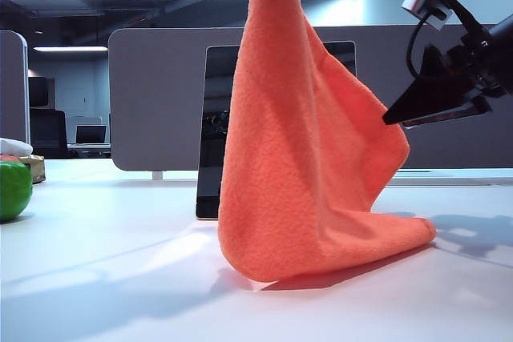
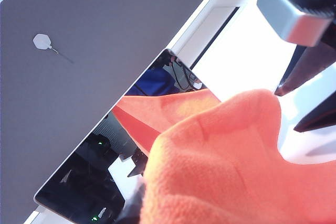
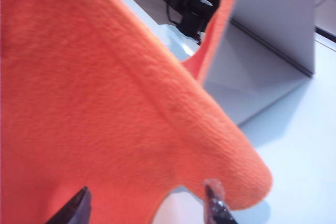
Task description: Pick up the cloth from the table and use it to cover the mirror.
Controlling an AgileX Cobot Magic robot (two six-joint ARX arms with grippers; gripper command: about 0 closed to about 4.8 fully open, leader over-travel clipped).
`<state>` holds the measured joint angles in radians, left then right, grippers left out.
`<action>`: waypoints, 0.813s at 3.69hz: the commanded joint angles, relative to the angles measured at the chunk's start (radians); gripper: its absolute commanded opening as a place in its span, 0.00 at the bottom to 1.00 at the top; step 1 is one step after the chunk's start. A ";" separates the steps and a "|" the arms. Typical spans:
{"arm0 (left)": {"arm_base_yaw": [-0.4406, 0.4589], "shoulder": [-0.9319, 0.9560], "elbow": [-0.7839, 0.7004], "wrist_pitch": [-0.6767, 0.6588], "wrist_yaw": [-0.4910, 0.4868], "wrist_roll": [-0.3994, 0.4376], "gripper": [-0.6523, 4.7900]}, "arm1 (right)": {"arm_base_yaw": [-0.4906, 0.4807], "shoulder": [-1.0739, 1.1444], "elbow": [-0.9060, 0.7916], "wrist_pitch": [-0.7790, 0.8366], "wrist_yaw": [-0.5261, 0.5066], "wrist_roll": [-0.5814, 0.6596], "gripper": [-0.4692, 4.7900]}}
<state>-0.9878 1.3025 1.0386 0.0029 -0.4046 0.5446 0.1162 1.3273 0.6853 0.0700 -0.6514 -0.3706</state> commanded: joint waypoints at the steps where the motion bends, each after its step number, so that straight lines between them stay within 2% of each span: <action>1: -0.001 -0.003 0.002 0.013 0.001 -0.007 0.11 | -0.089 0.089 0.050 0.114 0.040 0.001 0.59; 3: -0.001 -0.003 0.002 0.013 0.001 -0.007 0.11 | -0.113 0.208 0.133 0.060 -0.093 -0.001 0.59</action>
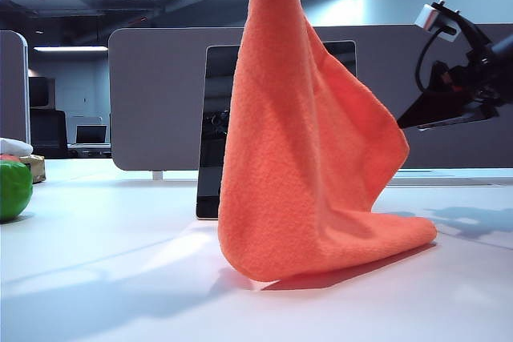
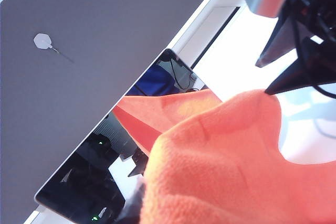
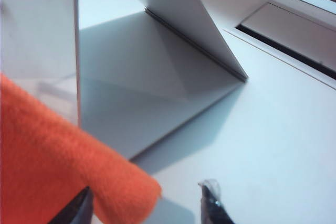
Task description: Pick up the cloth from the table and use it to cover the mirror.
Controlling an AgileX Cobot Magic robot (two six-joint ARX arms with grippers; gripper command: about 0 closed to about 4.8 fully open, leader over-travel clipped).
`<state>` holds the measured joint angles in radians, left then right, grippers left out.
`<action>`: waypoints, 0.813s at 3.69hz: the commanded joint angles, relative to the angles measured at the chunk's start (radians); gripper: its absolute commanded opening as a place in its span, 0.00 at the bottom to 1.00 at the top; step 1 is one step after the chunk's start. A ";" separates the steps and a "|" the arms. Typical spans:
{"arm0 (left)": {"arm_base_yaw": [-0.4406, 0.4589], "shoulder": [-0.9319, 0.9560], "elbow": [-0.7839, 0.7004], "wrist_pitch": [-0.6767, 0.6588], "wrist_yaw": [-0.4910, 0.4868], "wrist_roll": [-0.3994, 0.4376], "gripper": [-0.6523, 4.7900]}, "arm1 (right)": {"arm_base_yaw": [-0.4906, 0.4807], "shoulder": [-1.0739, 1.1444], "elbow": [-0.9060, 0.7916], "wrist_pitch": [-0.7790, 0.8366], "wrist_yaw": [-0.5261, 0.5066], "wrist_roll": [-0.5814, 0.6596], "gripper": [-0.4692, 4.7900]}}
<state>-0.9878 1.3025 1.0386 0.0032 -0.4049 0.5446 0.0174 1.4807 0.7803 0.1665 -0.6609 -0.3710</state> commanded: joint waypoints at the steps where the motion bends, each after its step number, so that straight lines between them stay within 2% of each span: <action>1: -0.001 -0.001 0.002 0.014 0.002 -0.007 0.11 | -0.019 0.079 0.039 -0.023 -0.150 0.000 0.59; 2: -0.001 0.002 0.002 0.035 0.009 -0.008 0.11 | -0.018 0.179 0.092 0.018 -0.211 0.010 0.52; 3: -0.001 0.005 0.002 0.035 0.010 -0.029 0.11 | -0.018 0.179 0.097 0.023 -0.223 0.009 0.52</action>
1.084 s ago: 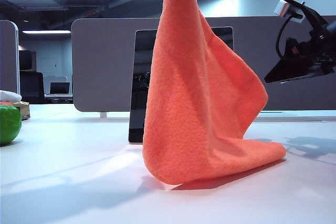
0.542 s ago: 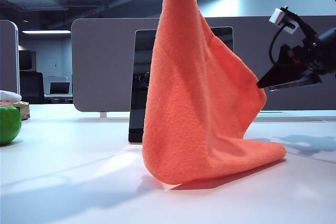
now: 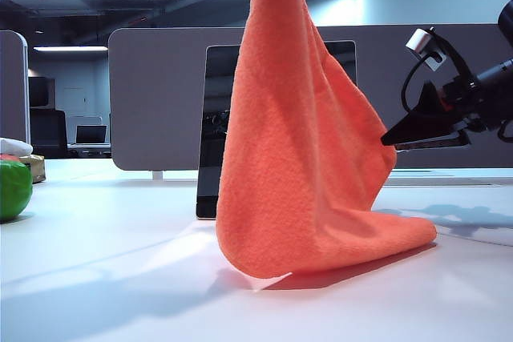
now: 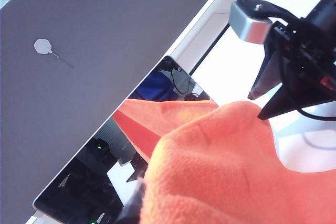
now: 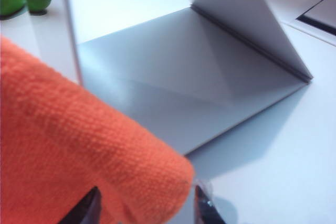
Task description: Pick up the cloth from the table and use it to cover the mirror.
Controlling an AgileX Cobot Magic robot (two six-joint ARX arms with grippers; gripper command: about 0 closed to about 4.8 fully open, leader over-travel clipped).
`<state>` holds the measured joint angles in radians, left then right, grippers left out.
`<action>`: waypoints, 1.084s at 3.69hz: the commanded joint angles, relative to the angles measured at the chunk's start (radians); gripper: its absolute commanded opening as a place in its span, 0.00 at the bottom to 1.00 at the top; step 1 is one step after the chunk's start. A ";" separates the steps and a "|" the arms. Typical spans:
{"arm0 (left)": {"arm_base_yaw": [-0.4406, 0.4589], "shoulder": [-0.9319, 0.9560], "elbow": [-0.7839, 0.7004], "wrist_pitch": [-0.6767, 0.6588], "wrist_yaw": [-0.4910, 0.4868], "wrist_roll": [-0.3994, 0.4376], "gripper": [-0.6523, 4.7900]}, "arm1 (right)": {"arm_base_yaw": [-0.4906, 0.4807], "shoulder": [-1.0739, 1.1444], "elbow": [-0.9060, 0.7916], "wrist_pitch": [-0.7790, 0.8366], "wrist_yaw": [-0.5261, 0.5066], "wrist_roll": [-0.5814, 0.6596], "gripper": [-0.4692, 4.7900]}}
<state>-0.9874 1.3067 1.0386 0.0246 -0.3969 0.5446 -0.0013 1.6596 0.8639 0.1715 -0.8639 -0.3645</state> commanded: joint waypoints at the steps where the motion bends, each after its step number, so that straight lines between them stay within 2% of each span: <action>1: -0.002 0.023 0.003 0.037 0.019 -0.029 0.11 | 0.002 0.042 0.013 -0.006 -0.055 0.001 0.51; 3: -0.002 0.023 0.003 0.037 0.020 -0.029 0.11 | 0.002 0.055 0.013 0.013 -0.056 0.002 0.51; 4: -0.001 0.023 0.002 0.037 0.019 -0.029 0.11 | 0.002 0.056 0.023 0.032 -0.001 0.002 0.09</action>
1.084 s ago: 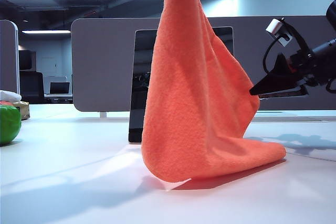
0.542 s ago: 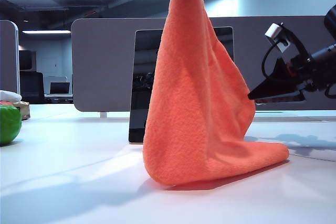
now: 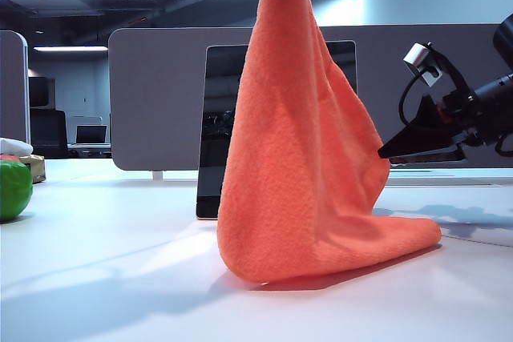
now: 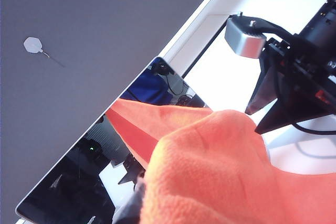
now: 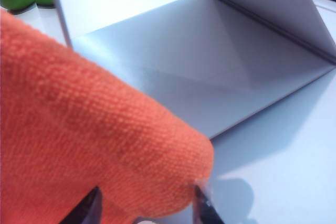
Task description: Pick up the cloth from the table and use it to cover the mirror.
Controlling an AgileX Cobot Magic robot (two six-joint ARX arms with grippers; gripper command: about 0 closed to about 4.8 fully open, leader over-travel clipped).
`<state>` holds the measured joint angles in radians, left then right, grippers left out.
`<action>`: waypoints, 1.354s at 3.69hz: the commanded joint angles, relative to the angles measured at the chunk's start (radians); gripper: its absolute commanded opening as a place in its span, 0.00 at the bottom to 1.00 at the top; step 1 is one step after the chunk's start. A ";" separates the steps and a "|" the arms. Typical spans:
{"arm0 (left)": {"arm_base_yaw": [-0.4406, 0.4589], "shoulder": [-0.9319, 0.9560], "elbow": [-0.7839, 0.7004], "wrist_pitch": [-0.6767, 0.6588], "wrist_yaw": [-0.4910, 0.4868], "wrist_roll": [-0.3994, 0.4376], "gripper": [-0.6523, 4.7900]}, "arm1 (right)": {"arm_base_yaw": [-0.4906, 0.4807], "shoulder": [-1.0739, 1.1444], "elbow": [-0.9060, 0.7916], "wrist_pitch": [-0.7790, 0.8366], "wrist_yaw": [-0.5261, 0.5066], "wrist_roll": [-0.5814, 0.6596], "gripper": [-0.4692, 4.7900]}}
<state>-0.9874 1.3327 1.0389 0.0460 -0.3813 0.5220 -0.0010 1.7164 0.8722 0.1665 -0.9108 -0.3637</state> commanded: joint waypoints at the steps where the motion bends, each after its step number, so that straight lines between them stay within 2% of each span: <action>1: -0.001 -0.003 0.002 0.015 0.004 -0.006 0.11 | 0.001 -0.001 0.018 0.093 0.074 0.001 0.40; 2: -0.001 -0.003 0.002 0.015 0.004 -0.006 0.11 | 0.001 -0.001 0.028 0.093 0.067 0.000 0.44; 4: -0.001 -0.003 0.002 0.015 0.001 -0.006 0.11 | 0.026 0.061 0.040 0.050 -0.054 -0.004 0.52; 5: -0.001 -0.003 0.002 0.015 0.001 -0.006 0.11 | 0.026 0.061 0.040 0.046 -0.053 -0.004 0.24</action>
<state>-0.9874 1.3327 1.0386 0.0475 -0.3817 0.5220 0.0238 1.7790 0.9096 0.2089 -0.9539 -0.3645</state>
